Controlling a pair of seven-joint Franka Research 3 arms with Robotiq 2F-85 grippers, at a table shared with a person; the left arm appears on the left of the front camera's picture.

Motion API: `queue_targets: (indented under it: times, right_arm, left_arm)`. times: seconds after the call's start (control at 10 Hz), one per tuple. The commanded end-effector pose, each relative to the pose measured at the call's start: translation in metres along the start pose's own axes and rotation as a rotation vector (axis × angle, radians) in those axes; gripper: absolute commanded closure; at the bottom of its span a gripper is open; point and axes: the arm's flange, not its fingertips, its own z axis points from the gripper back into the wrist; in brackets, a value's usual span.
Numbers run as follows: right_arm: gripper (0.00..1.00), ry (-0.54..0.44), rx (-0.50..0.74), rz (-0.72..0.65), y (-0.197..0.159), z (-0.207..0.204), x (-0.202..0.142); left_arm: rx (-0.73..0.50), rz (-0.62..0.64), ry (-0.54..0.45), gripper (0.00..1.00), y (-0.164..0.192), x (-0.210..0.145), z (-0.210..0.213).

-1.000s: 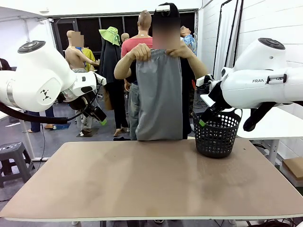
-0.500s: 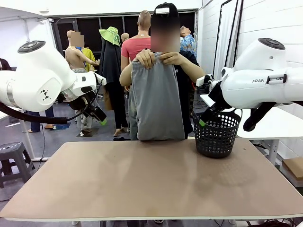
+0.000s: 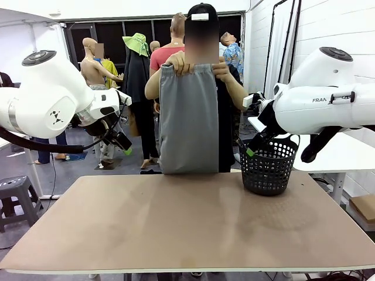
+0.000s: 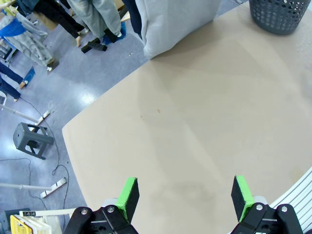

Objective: Fold the training pants.
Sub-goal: Grab both ends of the Training pants handed by a person.

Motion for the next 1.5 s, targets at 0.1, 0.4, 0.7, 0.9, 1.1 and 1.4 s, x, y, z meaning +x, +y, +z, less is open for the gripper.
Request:
queue_targets:
  times: [0.1, 0.4, 0.7, 0.9, 1.1, 1.4]
  right_arm:
    - [0.00, -0.005, -0.002, 0.001, -0.0003, 0.0001, 0.0006]
    - [0.00, -0.005, -0.002, 0.001, -0.0003, 0.0001, 0.0006]
    - [0.00, -0.005, -0.002, 0.001, -0.0003, 0.0001, 0.0006]
    - [0.00, -0.005, -0.002, 0.001, -0.0003, 0.0001, 0.0006]
    - [0.00, -0.005, -0.002, 0.001, -0.0003, 0.0001, 0.0006]
    - [0.00, -0.005, -0.002, 0.001, -0.0003, 0.0001, 0.0006]
  left_arm:
    - [-0.002, -0.001, -0.002, 0.00, -0.0007, 0.0003, 0.0006]
    - [-0.002, -0.001, -0.002, 0.00, -0.0007, 0.0003, 0.0006]
    - [-0.002, -0.001, -0.002, 0.00, -0.0007, 0.0003, 0.0006]
    - [-0.002, -0.001, -0.002, 0.00, -0.0007, 0.0003, 0.0006]
    - [-0.002, -0.001, -0.002, 0.00, -0.0007, 0.0003, 0.0006]
    - [-0.002, -0.001, -0.002, 0.00, -0.0007, 0.0003, 0.0006]
